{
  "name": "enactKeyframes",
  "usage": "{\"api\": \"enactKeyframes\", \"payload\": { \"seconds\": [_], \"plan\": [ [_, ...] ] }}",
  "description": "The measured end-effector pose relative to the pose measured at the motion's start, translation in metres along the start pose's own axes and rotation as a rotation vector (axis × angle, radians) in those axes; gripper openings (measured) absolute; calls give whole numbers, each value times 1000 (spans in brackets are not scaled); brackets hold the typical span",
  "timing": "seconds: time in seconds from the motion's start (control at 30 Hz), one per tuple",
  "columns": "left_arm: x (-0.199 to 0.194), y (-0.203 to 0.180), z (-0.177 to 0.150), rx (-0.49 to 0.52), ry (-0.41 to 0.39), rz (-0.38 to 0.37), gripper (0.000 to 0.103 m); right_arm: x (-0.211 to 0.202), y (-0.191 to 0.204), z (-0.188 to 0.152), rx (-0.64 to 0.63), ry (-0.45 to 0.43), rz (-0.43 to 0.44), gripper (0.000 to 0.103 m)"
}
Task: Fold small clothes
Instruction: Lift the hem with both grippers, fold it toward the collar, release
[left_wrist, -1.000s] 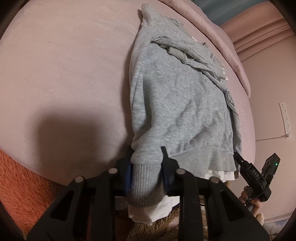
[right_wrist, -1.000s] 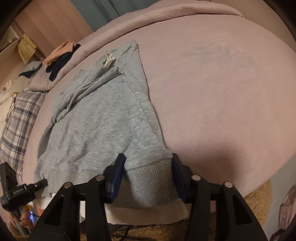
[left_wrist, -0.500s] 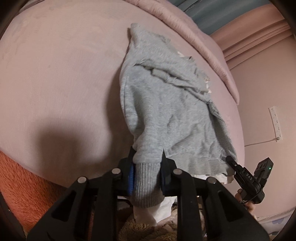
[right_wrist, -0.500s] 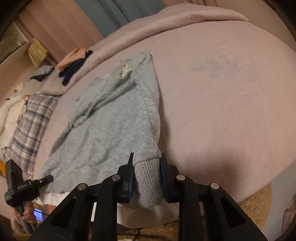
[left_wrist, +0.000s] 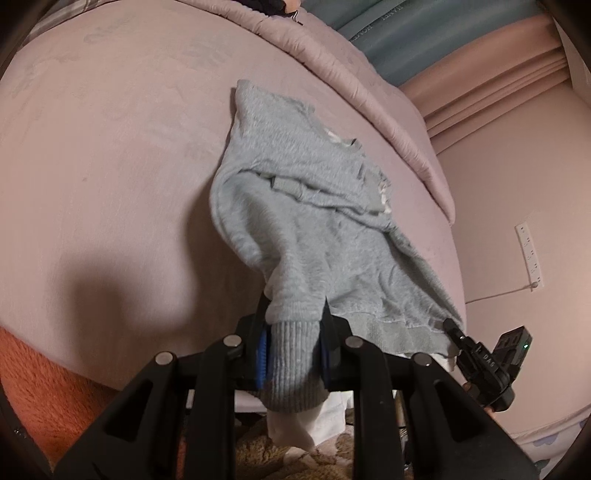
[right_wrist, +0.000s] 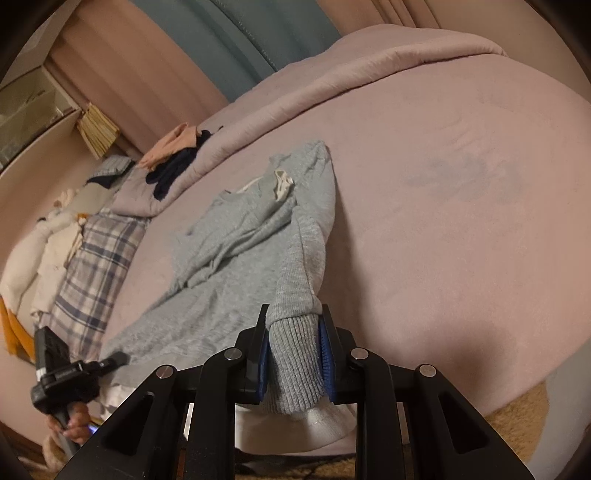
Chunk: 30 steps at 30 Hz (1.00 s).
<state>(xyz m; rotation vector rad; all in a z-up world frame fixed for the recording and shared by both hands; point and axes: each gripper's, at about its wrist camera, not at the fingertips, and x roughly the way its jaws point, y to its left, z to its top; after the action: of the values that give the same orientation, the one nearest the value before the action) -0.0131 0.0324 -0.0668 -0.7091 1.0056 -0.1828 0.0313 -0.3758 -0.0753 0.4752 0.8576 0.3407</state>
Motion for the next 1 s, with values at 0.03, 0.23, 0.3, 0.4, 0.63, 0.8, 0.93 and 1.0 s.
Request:
{"api": "enactKeyframes", "payload": {
  "seconds": [0.03,0.23,0.3,0.4,0.63,0.8,0.93,1.0],
  "plan": [
    [-1,-1,3,2,-6,-4,20,0,0,2,2,-3,8,24],
    [-2,-8,32,9,-44,-29,20,5,4,23,15,-12,56,24],
    [1,-9,43,11,-59,-27,20,10,6,30,18,-11,61,25],
    [8,-11,61,11,-68,-17,20,19,9,43,20,-8,73,25],
    [33,-13,104,10,-76,15,20,46,15,79,24,3,69,25],
    [65,0,138,-35,-55,43,20,84,8,104,78,47,41,25],
    [93,11,157,-64,-25,80,20,121,2,113,95,104,-19,25],
    [108,17,165,-70,-7,102,21,137,-2,115,102,131,-52,25]
  ]
}}
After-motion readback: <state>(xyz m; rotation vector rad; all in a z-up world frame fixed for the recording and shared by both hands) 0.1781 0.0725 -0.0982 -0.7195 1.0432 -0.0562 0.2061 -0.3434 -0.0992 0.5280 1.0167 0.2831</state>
